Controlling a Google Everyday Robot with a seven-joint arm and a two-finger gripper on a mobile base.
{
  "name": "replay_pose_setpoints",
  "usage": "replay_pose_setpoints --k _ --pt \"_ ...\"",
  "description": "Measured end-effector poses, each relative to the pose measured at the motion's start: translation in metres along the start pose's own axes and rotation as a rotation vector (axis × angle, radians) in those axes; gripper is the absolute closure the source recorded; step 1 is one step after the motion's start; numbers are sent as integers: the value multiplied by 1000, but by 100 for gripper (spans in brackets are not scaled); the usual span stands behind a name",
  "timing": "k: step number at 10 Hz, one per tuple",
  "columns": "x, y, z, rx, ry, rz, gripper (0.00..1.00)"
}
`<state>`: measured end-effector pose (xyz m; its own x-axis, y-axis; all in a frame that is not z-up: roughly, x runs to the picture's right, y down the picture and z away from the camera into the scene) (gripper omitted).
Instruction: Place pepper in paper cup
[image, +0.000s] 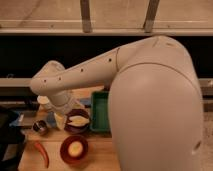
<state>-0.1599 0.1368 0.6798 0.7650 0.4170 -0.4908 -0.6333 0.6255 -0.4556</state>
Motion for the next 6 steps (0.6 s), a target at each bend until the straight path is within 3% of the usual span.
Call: replay_pose_setpoints --k 3,5,6 --pt "-26 52 15 -25 24 -158 20" --pt "-28 74 14 -47 1 -262 20" --pt "-29 76 13 -50 -5 -274 20"
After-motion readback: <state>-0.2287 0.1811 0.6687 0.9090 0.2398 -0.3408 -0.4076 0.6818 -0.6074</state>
